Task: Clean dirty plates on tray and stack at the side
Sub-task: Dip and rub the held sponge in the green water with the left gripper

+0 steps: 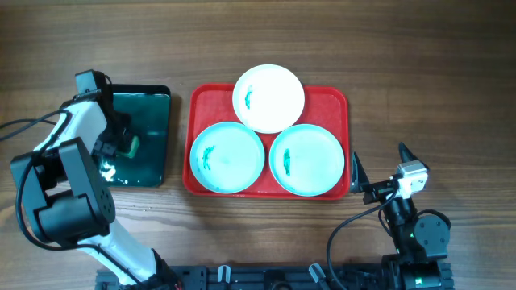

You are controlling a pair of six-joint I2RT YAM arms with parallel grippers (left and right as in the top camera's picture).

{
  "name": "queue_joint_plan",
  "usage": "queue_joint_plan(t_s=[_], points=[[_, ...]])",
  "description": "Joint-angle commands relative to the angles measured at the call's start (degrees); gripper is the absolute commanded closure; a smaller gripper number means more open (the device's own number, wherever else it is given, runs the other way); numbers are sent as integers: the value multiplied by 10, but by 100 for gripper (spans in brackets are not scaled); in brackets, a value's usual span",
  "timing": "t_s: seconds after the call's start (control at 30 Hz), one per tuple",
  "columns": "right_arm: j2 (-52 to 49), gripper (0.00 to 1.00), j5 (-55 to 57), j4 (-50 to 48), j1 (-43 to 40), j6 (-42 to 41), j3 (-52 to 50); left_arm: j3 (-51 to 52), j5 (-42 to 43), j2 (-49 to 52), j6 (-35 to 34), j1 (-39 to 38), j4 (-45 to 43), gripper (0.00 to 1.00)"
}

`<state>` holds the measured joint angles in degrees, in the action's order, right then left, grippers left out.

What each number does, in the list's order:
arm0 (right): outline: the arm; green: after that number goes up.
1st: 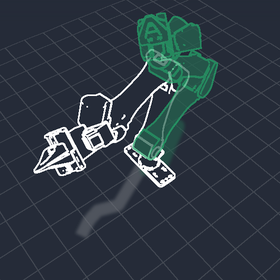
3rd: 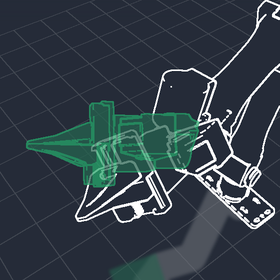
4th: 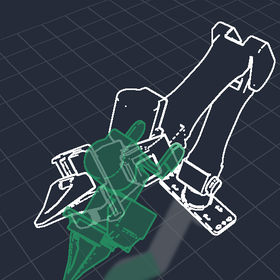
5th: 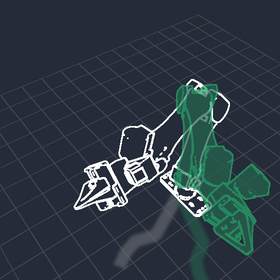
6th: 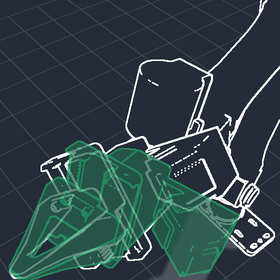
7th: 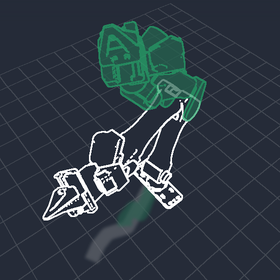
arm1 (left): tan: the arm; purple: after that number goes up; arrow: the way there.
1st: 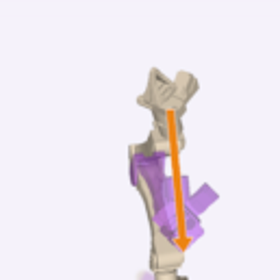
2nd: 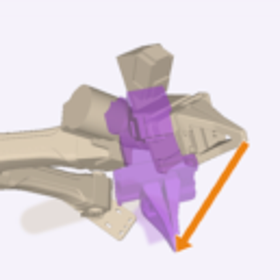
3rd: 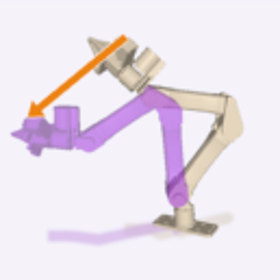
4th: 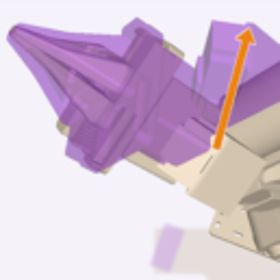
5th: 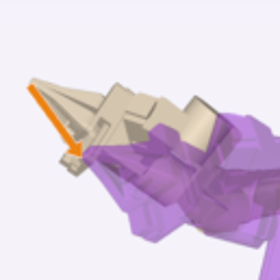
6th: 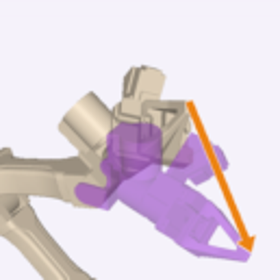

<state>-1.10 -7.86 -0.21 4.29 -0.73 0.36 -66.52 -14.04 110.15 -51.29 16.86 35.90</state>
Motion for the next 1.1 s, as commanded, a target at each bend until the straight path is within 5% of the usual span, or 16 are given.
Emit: queue_joint_plan(t_s=[0.0, 0.1, 0.17, 0.2, 0.37, 0.4, 0.47, 0.53, 0.57, 0.6, 0.67, 0.87, 0.97, 1.0, 1.03, 1.07], points=[[3, 0, 3, -2, -3, 7, -1, 18, 0, 29, 0, 4, -4, 96], [3, 0, 3, -2, -3, 7, -1, 18, 1, 29, 0, 4, 9, 92], [3, 0, 3, -2, -3, 7, -1, 18, 19, 29, 0, 3, 25, 15], [3, 0, 3, -2, -3, 7, -1, 18, 52, 29, 0, 3, 36, 0], [3, 0, 3, -2, -3, 7, -1, 18, 177, 29, 1, 3, 90, 9], [3, 0, 3, -2, -3, 7, -1, 18, 186, 29, 1, 3, 92, 22], [3, 0, 3, -2, -3, 7, -1, 18, 192, 29, 0, 3, 97, 71], [3, 0, 3, -2, -3, 7, -1, 18, 191, 29, 0, 3, 94, 96], [3, 0, 3, -2, -3, 7, -1, 18, 190, 29, 0, 3, 89, 96], [3, 0, 3, -2, -3, 7, -1, 18, 185, 29, 0, 3, 80, 80], [3, 0, 3, -2, -3, 7, -1, 18, 140, 29, 0, 3, 56, 0], [3, 0, 3, -2, -3, 7, -1, 18, -4, 29, 0, 3, 7, 0], [3, 0, 3, -2, -3, 7, -1, 18, -4, 29, 0, 3, 2, 47], [3, 1, 3, -2, -3, 7, -1, 18, -4, 29, 0, 3, 2, 79], [3, 0, 3, -2, -3, 7, -1, 18, -4, 29, 0, 3, 3, 96], [3, 0, 3, -2, -3, 7, -1, 18, -4, 29, 0, 3, 5, 96]])
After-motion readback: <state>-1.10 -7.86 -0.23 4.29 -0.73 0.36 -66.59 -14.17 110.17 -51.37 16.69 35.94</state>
